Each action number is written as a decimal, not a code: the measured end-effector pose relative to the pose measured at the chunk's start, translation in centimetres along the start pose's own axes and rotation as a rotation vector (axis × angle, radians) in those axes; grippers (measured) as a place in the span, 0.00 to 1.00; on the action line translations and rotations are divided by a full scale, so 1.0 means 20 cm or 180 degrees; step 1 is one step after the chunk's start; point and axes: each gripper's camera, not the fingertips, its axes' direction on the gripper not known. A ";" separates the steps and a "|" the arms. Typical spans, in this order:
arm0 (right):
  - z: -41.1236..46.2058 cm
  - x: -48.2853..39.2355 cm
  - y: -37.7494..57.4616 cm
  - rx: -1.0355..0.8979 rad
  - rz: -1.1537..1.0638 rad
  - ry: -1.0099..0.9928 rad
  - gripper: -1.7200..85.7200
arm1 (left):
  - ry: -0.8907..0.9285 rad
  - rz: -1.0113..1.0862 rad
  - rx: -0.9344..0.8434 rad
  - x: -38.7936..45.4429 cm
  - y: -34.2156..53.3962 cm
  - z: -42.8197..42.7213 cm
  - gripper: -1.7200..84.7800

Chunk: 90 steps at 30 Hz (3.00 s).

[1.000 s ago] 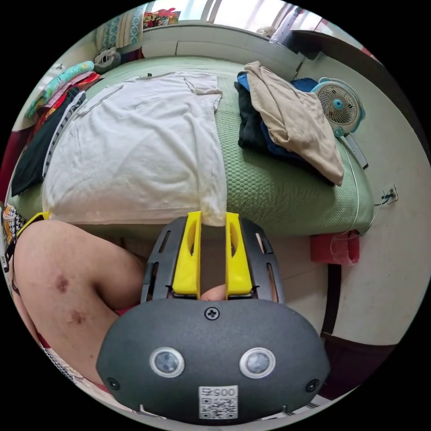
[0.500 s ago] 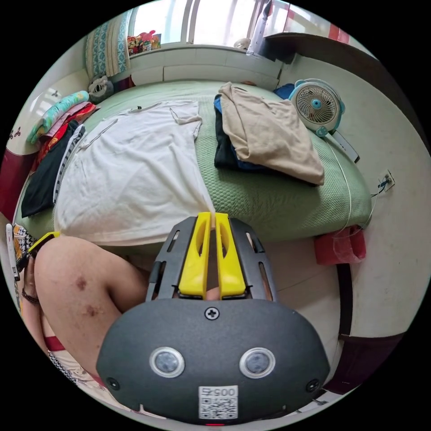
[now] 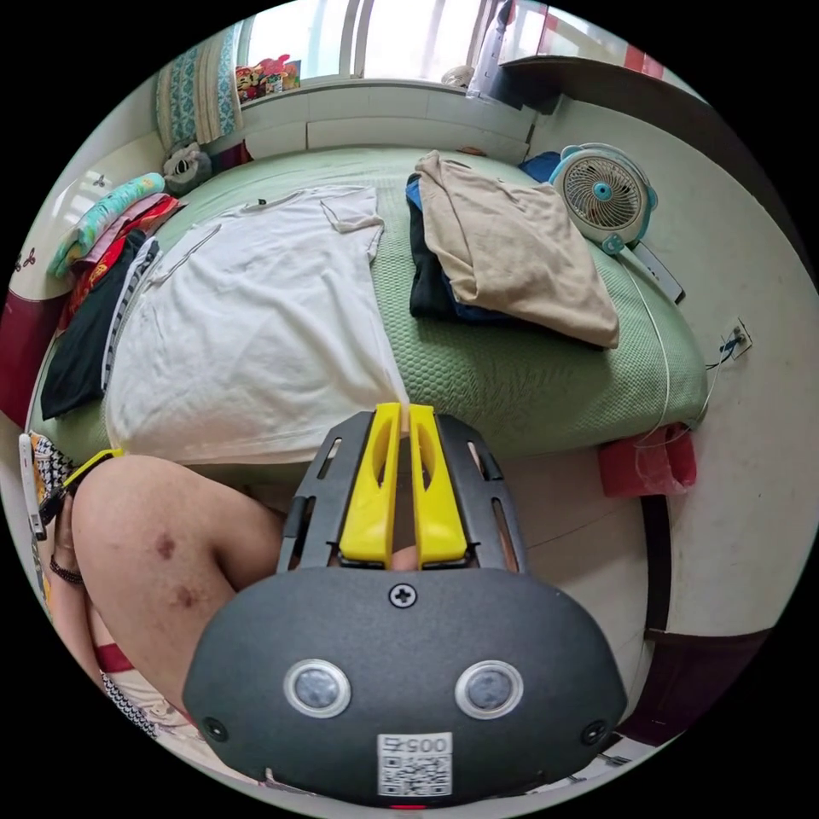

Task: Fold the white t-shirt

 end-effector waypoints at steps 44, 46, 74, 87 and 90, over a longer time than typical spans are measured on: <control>-1.06 0.68 0.25 0.0561 -0.0284 -0.0785 0.00 | -0.0385 0.1023 0.0493 0.93 0.26 -1.82 0.03; -1.07 0.69 0.26 0.0565 -0.0316 -0.0758 0.00 | -0.0433 0.1084 0.0456 0.97 0.28 -1.86 0.03; -0.35 0.67 0.24 -0.0326 -0.0325 -0.0466 0.00 | -0.0467 0.1159 -0.0409 1.05 0.12 -1.35 0.03; -0.28 0.49 0.02 -0.0343 -0.0545 -0.0212 0.00 | -0.0673 0.1466 -0.0432 1.10 -0.19 -1.29 0.03; -0.29 0.44 -0.10 -0.0256 -0.0663 -0.0144 0.00 | -0.0714 0.1658 -0.0506 1.10 -0.35 -1.26 0.03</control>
